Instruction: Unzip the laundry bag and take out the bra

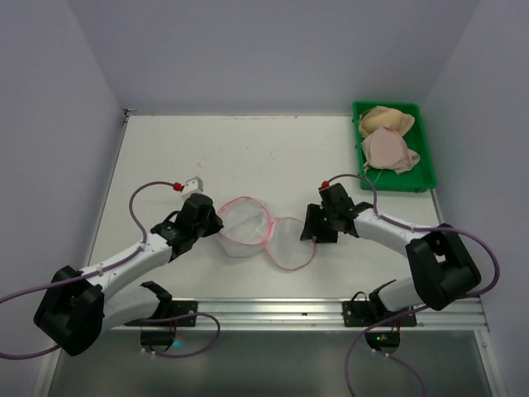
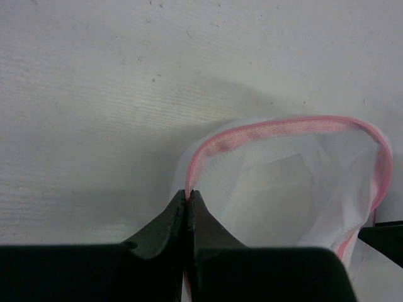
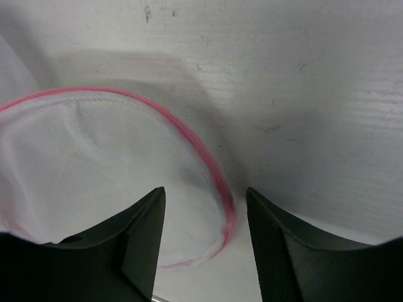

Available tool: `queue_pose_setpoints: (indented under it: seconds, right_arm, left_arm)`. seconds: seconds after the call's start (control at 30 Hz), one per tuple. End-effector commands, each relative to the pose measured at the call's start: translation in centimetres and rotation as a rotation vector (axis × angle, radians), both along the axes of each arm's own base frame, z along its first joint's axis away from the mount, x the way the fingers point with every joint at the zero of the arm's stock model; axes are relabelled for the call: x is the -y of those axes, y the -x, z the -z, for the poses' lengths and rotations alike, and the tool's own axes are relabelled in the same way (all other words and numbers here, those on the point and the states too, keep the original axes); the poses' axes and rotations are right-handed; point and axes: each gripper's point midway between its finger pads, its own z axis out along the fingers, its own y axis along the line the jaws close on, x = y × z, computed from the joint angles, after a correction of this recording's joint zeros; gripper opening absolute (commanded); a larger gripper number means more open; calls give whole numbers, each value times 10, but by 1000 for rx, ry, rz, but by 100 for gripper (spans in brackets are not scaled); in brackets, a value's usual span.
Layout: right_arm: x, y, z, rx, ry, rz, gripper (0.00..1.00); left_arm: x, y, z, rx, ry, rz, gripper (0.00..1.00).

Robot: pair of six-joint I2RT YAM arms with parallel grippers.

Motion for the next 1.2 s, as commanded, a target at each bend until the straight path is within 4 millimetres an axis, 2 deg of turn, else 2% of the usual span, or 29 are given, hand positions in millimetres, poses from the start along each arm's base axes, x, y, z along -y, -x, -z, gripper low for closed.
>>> queue_pose_setpoints:
  seconds: [0.0,0.03,0.13,0.17,0.2,0.27,0.33,0.37,0.4,0.57,0.63,0.67,0.87,0.97,1.1,1.17]
  right_arm:
    - [-11,5,7,-50,-49,-36,55]
    - [-13,6,9,-59,-53,-41,51]
    - [-16,7,13,-74,-66,-60,27]
    - [-17,6,12,-68,-67,-66,9]
    - [-17,6,8,-56,-71,-71,1]
    - [-11,4,4,-35,-42,-76,0]
    - [-8,-4,-14,20,-19,-79,0]
    - [5,-4,-17,26,46,-73,0]
    - [6,-16,-34,78,68,-63,0]
    - [40,-42,-102,224,255,-22,0]
    - [47,-43,-115,233,294,-23,0]
    - [45,-49,-130,265,286,-19,0]
    - [21,-55,-176,341,174,-61,0]
    - [0,-56,-191,357,82,-107,0]
    - [-22,-59,-198,338,25,-155,0]
    - [-38,-59,-207,342,-42,-186,0]
  left_arm:
    - [4,-12,-20,51,20,-4,6]
    - [4,-11,-20,51,17,-2,6]
    - [4,-11,-19,45,16,3,6]
    - [4,-10,-19,41,12,6,6]
    - [4,-10,-18,38,8,9,6]
    - [4,-10,-18,35,5,10,6]
    - [4,-10,-20,41,10,11,6]
    - [5,-10,-20,44,8,20,6]
    - [6,-10,-21,43,11,26,6]
    - [15,-10,-23,48,39,62,6]
    - [20,-12,-27,60,61,73,7]
    - [22,-13,-29,68,68,77,7]
    - [44,-19,-41,93,97,119,7]
    - [58,-21,-43,96,108,130,7]
    - [79,-23,-45,99,113,155,6]
    - [84,-26,-45,108,107,151,6]
